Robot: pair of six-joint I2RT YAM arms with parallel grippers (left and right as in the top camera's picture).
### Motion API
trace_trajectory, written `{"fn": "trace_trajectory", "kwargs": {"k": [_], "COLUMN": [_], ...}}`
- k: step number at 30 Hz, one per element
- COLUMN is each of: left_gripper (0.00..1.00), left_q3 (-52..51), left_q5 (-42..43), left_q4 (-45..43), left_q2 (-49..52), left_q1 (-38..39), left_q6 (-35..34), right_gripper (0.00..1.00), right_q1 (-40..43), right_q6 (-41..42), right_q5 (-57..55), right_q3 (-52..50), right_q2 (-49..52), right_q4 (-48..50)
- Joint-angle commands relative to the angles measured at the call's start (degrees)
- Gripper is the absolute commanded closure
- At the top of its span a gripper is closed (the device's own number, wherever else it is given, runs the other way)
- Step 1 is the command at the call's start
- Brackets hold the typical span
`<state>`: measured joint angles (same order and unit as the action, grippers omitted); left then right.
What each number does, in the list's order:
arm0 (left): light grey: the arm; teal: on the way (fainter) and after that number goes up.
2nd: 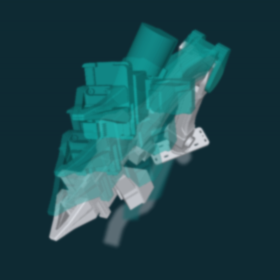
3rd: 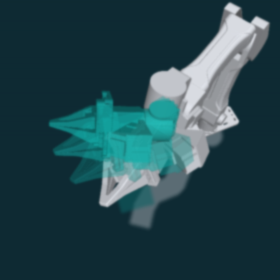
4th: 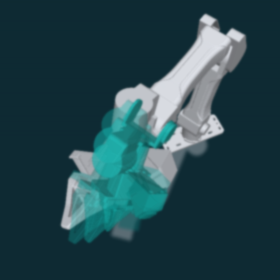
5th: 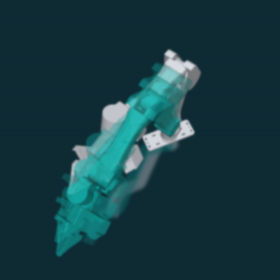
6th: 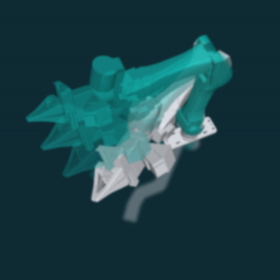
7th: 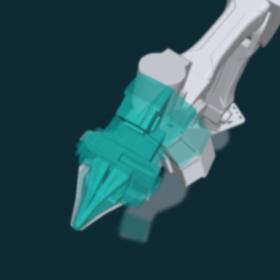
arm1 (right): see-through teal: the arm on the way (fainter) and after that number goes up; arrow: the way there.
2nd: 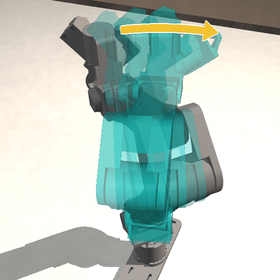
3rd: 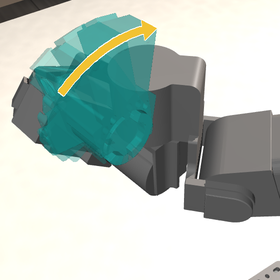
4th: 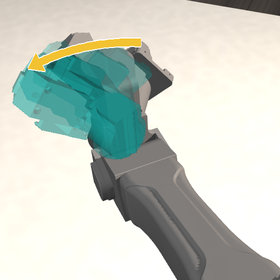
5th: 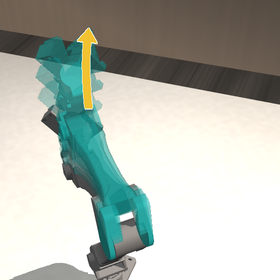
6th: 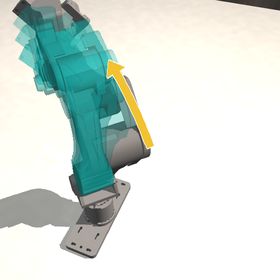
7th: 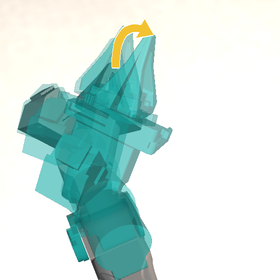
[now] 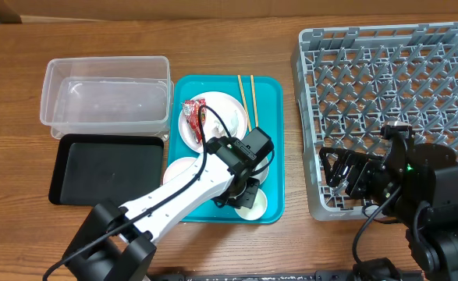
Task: Sort waste into correct bins and load items into the dishwasher
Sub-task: 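Reach the left gripper to the small white cup and grasp it, then pass the white cup from the left gripper to the right gripper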
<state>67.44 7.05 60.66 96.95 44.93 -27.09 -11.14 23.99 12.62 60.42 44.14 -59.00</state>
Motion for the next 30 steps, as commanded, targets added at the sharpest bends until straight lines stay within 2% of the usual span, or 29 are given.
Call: {"fn": "trace_trajectory", "kwargs": {"k": [1,4,8,11,14,17,27,30], "left_gripper": [0.96,0.96,0.96,0.96,0.96,0.96,0.96,0.96], "left_q3": [4.3,7.7,10.4,10.4,10.4,10.4,10.4,10.4], "left_q5": [1.8,3.6,16.4,35.0,60.8,75.6,80.1,79.9], "left_q4": [3.9,6.9,5.2,2.5,2.1,2.3,1.9,2.1], "left_q2": [-5.7,-11.1,-18.5,-21.0,-20.7,-20.2,-20.2,-20.2], "left_q1": [-0.2,-2.4,-11.1,-20.0,-26.5,-28.5,-28.3,-28.0], "left_q6": [-0.4,0.7,6.8,13.5,23.9,29.6,31.8,31.8], "right_gripper": [0.0,0.0,0.0,0.0,0.0,0.0,0.0,0.06], "right_q1": [0.2,0.2,0.2,0.2,-0.5,-2.1,-11.8,-13.9], "right_q6": [0.3,0.3,0.2,-2.4,-13.9,-14.4,-14.4,-14.4], "right_q5": [-0.6,-0.5,3.2,12.8,31.2,37.5,40.9,41.1], "right_q3": [1.6,1.6,1.6,1.6,1.5,1.5,1.5,1.5], "right_q2": [-0.2,-0.2,-0.2,-0.2,0.2,0.7,4.3,5.9], "right_q4": [0.8,1.4,3.3,6.6,11.8,16.5,24.8,27.5]}}
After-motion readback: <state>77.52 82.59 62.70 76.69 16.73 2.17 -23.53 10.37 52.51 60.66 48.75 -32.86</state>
